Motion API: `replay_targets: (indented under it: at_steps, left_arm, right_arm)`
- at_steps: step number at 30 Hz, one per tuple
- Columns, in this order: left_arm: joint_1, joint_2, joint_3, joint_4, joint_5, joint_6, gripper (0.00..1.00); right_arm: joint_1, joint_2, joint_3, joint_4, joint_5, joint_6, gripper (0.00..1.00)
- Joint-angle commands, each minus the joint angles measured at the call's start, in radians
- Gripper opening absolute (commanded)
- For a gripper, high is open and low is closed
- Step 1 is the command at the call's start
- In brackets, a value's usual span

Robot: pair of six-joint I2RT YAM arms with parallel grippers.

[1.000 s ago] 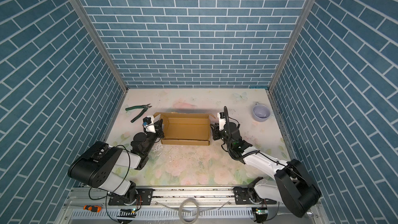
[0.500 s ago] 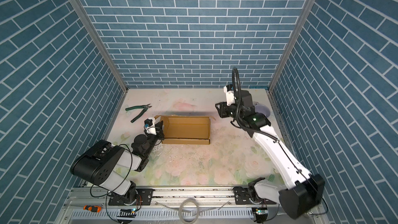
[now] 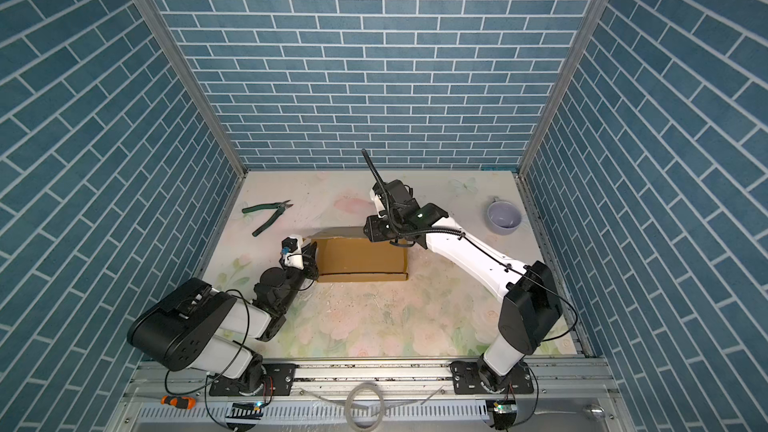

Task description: Fold the paper box

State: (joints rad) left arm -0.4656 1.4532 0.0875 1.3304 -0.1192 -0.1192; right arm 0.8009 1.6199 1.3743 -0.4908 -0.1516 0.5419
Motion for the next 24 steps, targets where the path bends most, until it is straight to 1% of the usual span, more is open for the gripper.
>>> replay_targets:
  at_steps: [1, 3, 4, 7, 8, 10, 12, 14, 16, 18, 19, 21, 24]
  left_arm:
    - [-0.023, -0.105, -0.02, -0.141, -0.06, -0.022, 0.27]
    - [-0.028, -0.209, -0.035, -0.217, -0.077, -0.032, 0.34]
    - [-0.036, -0.279, -0.035, -0.294, -0.091, -0.031, 0.37]
    - [-0.078, -0.536, 0.04, -0.707, -0.139, -0.026, 0.43]
    - [-0.091, -0.606, 0.056, -0.795, -0.148, -0.018, 0.44]
    - [-0.117, -0.774, 0.091, -0.969, -0.205, -0.021, 0.45]
    - [-0.12, -0.926, 0.131, -1.155, -0.246, -0.034, 0.45]
    - [-0.12, -1.041, 0.169, -1.316, -0.297, -0.043, 0.46]
    - [-0.12, -1.106, 0.202, -1.415, -0.331, -0.044, 0.46]
    - [-0.122, -1.091, 0.222, -1.419, -0.328, -0.052, 0.46]
    - [-0.122, -1.041, 0.252, -1.418, -0.315, -0.049, 0.45]
    - [-0.122, -0.892, 0.333, -1.425, -0.265, -0.03, 0.46]
    - [-0.113, -0.592, 0.476, -1.398, -0.122, 0.012, 0.5]
  right_arm:
    - [0.006, 0.022, -0.102, 0.096, 0.045, 0.08, 0.39]
    - [0.006, 0.027, -0.157, 0.155, 0.053, 0.089, 0.39]
    - [0.007, 0.034, -0.176, 0.182, 0.055, 0.089, 0.39]
    - [0.004, 0.07, -0.18, 0.198, 0.058, 0.07, 0.39]
    - [0.003, 0.084, -0.178, 0.2, 0.058, 0.065, 0.39]
    - [-0.001, 0.108, -0.177, 0.207, 0.057, 0.057, 0.39]
    - [-0.005, 0.126, -0.18, 0.217, 0.048, 0.056, 0.39]
    - [-0.008, 0.152, -0.179, 0.222, 0.047, 0.057, 0.39]
    - [-0.008, 0.176, -0.178, 0.235, 0.043, 0.059, 0.39]
    - [-0.007, 0.21, -0.174, 0.231, 0.048, 0.05, 0.39]
    - [-0.005, 0.232, -0.171, 0.214, 0.057, 0.038, 0.38]
    - [-0.003, 0.258, -0.194, 0.192, 0.09, 0.016, 0.38]
    - [-0.005, 0.261, -0.236, 0.194, 0.099, -0.001, 0.38]
